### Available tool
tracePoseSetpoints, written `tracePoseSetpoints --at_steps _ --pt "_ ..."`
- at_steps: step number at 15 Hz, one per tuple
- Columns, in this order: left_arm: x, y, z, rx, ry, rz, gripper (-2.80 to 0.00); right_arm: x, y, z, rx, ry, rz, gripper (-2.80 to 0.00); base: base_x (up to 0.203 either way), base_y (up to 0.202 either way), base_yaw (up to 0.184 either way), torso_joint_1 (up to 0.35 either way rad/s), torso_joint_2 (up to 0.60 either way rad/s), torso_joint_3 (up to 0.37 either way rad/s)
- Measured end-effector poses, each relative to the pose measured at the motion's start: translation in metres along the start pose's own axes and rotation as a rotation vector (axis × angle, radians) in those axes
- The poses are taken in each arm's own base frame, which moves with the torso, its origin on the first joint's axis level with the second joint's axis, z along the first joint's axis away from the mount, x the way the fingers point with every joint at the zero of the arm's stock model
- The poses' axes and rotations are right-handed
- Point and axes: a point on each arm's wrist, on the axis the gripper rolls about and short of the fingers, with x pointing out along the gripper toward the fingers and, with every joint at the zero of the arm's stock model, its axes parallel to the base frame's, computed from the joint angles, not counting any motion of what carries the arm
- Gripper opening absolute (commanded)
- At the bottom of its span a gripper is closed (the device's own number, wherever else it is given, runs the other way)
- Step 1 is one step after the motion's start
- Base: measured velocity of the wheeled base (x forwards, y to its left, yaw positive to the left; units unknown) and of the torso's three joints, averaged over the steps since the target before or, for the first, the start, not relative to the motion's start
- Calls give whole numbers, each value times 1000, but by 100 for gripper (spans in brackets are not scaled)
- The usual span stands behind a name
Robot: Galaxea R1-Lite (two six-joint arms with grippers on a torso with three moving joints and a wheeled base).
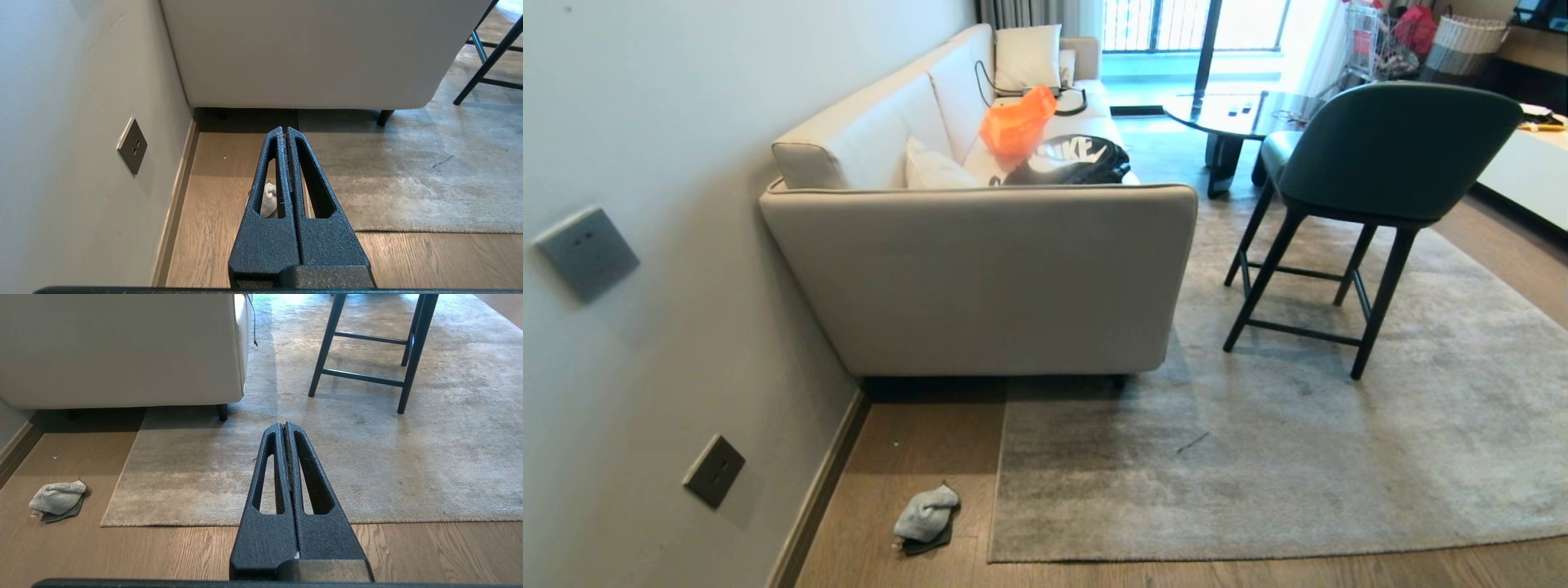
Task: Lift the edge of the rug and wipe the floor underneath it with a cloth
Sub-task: Pick up the rag
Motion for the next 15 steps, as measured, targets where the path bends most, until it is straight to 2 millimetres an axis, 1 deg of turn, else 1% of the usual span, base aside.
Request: tracePoseSetpoints --at_steps 15 --pt "0 0 0 0 0 0 -280 0 0 0 0 0 0 -280 0 0 0 0 0 0"
